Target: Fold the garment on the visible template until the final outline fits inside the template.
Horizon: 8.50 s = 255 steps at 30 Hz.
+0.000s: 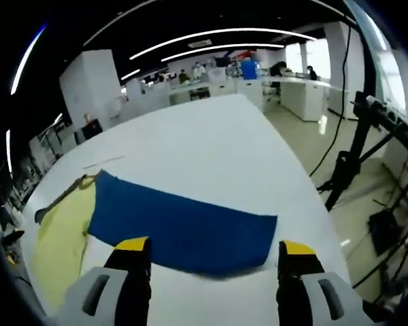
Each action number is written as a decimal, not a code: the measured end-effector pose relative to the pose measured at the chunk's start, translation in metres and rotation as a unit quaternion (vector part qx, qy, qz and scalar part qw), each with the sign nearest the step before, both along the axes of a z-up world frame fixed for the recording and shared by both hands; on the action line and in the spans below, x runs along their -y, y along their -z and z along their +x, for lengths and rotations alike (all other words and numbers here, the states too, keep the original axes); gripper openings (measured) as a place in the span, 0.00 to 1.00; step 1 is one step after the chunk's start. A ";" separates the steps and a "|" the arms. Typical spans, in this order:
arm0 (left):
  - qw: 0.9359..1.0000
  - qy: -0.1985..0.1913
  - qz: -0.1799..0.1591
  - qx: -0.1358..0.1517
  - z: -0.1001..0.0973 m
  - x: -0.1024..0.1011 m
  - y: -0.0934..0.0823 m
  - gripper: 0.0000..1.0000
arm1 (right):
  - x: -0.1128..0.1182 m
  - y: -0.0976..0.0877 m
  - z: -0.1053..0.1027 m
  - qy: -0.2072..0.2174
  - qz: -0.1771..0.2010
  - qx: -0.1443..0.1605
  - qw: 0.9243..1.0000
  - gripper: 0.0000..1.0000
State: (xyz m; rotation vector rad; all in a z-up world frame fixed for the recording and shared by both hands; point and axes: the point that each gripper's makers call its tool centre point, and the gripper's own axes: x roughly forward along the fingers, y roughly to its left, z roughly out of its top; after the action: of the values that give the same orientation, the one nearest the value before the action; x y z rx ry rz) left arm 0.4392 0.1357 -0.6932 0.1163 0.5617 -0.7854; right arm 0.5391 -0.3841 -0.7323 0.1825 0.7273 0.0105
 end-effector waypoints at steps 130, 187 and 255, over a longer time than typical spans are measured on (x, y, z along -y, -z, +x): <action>1.000 -0.015 0.025 0.004 -0.008 -0.012 0.008 0.96 | -0.253 -0.041 0.085 -0.178 0.003 0.011 0.984 0.00; 1.000 -0.001 0.028 -0.004 -0.004 -0.018 0.020 0.96 | -0.430 -0.054 0.126 -0.256 0.060 0.010 0.965 0.00; 0.998 -0.037 0.042 0.014 -0.002 -0.034 0.013 0.99 | -0.414 -0.037 0.083 -0.368 0.054 -0.015 0.928 0.60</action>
State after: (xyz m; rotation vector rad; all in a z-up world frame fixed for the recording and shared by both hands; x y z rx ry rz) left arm 0.4374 0.1700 -0.7063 0.1827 0.5700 -0.6870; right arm 0.6217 0.0299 -0.6958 0.0042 0.7922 0.7675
